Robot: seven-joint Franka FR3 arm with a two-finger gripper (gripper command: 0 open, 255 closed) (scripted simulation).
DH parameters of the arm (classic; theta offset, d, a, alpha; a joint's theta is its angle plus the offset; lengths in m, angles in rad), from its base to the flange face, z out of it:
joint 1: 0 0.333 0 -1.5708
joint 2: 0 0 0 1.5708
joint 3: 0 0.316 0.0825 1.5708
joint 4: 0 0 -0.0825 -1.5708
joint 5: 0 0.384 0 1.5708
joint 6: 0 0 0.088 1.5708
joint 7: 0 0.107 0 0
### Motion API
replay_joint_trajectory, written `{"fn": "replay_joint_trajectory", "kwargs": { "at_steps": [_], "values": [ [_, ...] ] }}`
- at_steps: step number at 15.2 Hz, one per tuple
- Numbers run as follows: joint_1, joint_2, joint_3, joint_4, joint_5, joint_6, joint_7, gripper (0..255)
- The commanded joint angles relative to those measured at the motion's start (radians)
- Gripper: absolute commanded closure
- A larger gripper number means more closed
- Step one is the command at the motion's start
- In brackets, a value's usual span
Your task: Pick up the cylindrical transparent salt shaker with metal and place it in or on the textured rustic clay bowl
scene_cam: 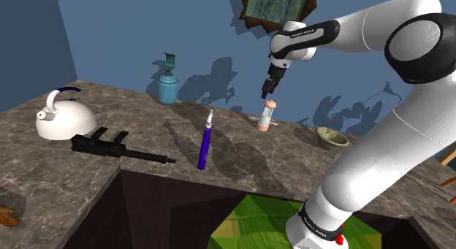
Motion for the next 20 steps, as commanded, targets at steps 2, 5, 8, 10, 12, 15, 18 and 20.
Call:
{"fn": "replay_joint_trajectory", "kwargs": {
  "at_steps": [2, 5, 8, 10, 12, 15, 18, 20],
  "values": [
    [-0.017, 0.104, -0.039, 0.064, 0.034, 0.033, -0.062, 0],
    [-0.04, 0.209, -0.068, 0.136, 0.08, 0.055, -0.123, 0],
    [-0.057, 0.269, -0.077, 0.17, 0.109, 0.075, -0.156, 0],
    [-0.059, 0.282, -0.077, 0.157, 0.117, 0.099, -0.161, 0],
    [-0.061, 0.296, -0.076, 0.146, 0.125, 0.123, -0.167, 0],
    [-0.064, 0.316, -0.074, 0.132, 0.138, 0.153, -0.176, 0],
    [-0.064, 0.316, -0.074, 0.132, 0.138, 0.153, -0.176, 0],
    [-0.064, 0.316, -0.074, 0.132, 0.138, 0.153, -0.176, 0]
  ]
}}
